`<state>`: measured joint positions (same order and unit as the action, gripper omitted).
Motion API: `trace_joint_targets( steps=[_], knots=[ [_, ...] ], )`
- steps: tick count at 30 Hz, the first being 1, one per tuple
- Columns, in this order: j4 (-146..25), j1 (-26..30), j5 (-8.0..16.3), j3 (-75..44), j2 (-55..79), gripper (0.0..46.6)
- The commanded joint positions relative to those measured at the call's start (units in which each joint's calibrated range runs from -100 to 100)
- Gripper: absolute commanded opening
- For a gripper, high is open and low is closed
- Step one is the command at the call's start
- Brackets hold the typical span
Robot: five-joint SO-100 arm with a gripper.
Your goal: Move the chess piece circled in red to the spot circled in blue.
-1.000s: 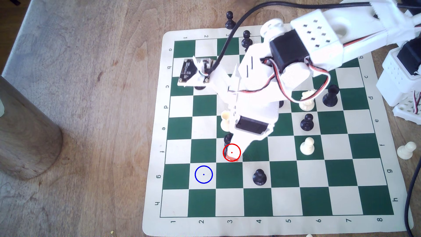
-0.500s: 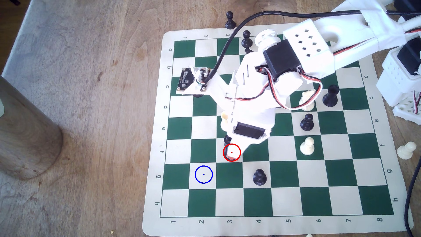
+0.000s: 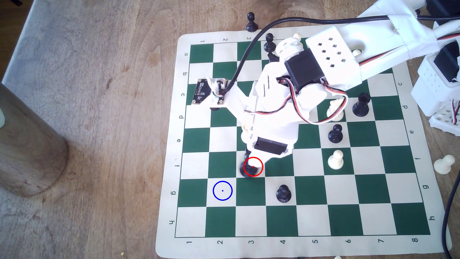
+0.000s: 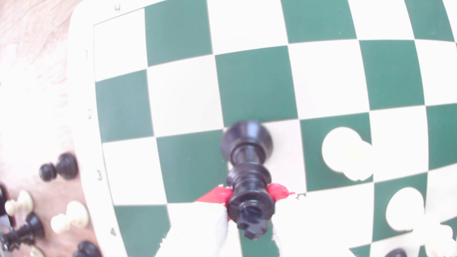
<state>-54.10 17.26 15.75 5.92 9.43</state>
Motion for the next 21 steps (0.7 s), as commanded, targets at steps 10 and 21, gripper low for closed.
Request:
trace_joint_targets(
  steps=[10,21],
  knots=[
    [-1.1,-0.64,-0.15,-4.47,-6.29,0.6],
    [-17.23,0.54,-3.47,-23.15,-4.84,0.4]
  ],
)
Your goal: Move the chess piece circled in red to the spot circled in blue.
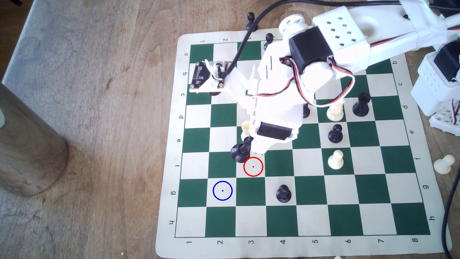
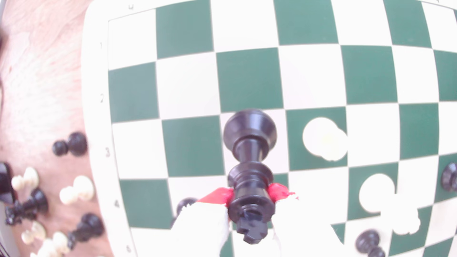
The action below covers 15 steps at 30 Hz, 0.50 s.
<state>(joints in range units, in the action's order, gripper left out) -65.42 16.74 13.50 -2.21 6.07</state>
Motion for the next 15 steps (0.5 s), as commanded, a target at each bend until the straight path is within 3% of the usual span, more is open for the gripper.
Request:
trace_joint_targets(
  steps=[1,8,15],
  knots=[
    [-8.62,1.44,-1.9,-20.54,1.65,0.4],
    [-14.35,3.01,-3.03,-37.95,12.43,0.4],
    [-15.25,3.56,-4.54,-41.48,20.07,0.4]
  ],
)
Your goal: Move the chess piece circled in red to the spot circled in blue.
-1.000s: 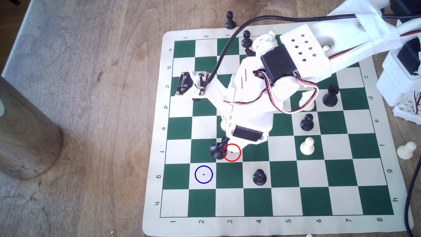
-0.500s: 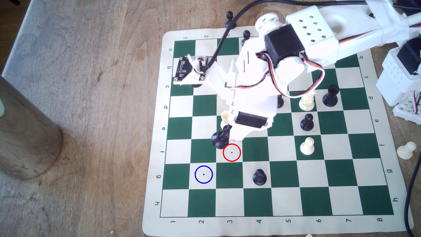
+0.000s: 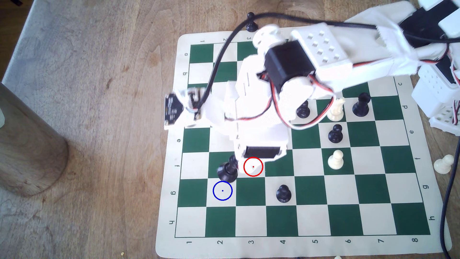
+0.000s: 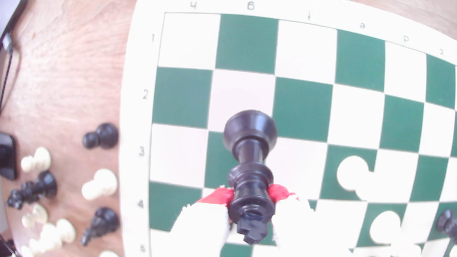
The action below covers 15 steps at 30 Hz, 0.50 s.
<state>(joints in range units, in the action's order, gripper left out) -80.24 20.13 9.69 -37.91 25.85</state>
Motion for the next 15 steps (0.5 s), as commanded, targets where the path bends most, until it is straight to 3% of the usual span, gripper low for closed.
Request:
trace_joint_targets(
  steps=[1,8,15],
  knots=[
    [-0.43,0.24,-0.83,-5.88,0.89,0.4],
    [0.14,0.01,-0.68,-14.4,6.92,0.4],
    [0.06,0.32,-0.78,-14.58,7.6,0.4]
  ],
)
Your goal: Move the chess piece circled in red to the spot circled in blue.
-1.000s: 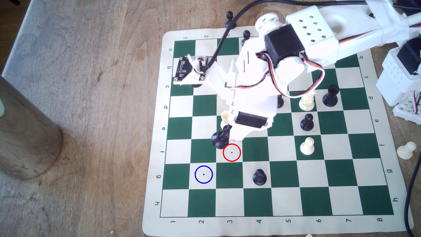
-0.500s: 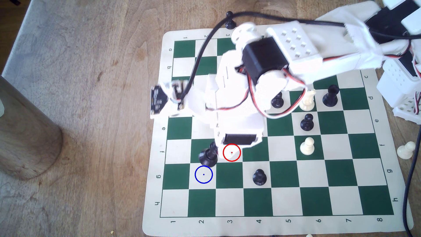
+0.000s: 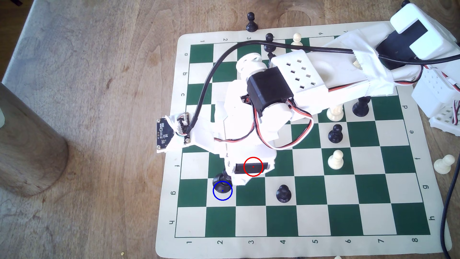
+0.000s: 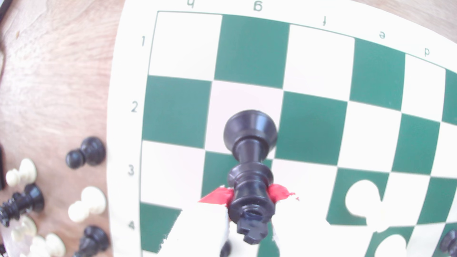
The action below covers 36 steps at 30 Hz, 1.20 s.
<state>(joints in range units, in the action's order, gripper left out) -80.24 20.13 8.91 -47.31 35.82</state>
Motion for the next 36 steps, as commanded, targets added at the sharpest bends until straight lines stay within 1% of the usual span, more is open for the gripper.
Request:
trace_joint_targets(
  steps=[1,6,15,36],
  knots=[
    [-0.27,0.32,-0.05,-5.18,-2.37,0.4],
    [-2.73,0.79,-0.34,-5.18,-2.8,0.4],
    [-0.02,1.42,0.73,-5.18,-1.52,0.5],
    [2.11,1.1,1.32,-5.0,0.94,0.6]
  ],
)
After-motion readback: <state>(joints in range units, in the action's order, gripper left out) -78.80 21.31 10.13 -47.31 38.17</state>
